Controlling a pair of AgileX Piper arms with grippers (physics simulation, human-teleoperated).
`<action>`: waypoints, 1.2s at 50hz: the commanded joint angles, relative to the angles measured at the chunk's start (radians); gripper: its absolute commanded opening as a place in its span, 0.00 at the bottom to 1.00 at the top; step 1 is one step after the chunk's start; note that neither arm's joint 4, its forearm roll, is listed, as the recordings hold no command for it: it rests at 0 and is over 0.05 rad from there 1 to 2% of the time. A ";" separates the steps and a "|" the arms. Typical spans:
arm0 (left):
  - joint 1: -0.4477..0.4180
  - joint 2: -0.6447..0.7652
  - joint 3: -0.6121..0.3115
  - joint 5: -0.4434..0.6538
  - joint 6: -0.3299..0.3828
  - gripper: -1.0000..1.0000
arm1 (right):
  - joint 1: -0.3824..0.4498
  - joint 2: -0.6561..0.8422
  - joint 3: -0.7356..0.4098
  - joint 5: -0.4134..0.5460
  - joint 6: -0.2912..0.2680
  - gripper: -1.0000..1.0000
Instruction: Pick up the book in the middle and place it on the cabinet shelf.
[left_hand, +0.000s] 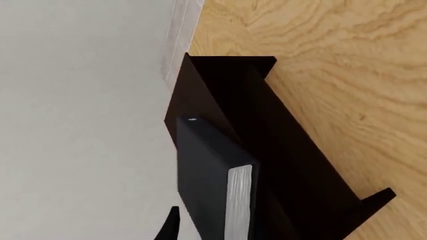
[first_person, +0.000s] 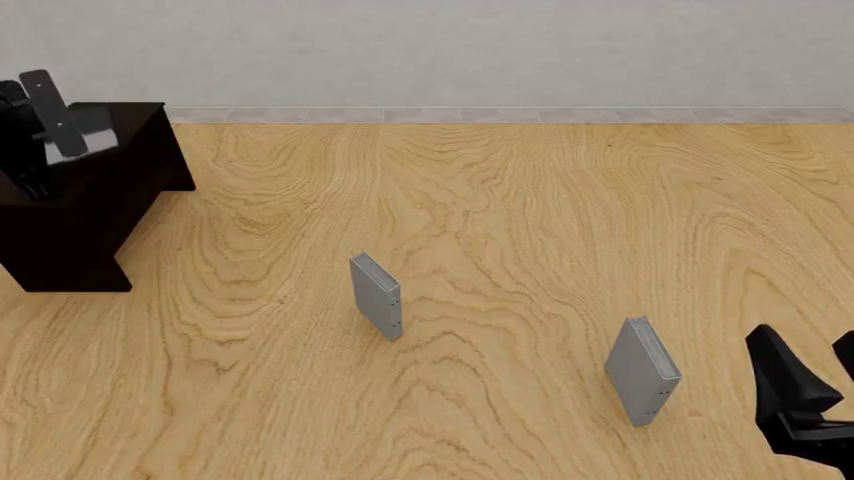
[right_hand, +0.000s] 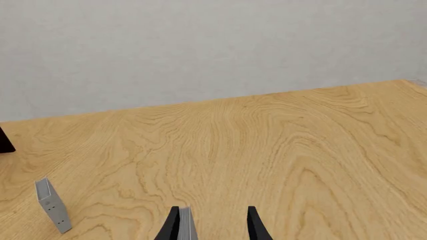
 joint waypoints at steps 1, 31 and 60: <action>-0.013 -0.047 0.007 0.084 0.008 1.00 | 0.000 -0.006 0.000 0.005 0.000 1.00; -0.090 -0.196 0.055 0.290 -0.023 1.00 | 0.000 -0.008 0.000 0.007 -0.001 1.00; -0.364 -0.516 0.272 0.162 -0.272 1.00 | -0.003 -0.006 0.000 0.004 -0.010 1.00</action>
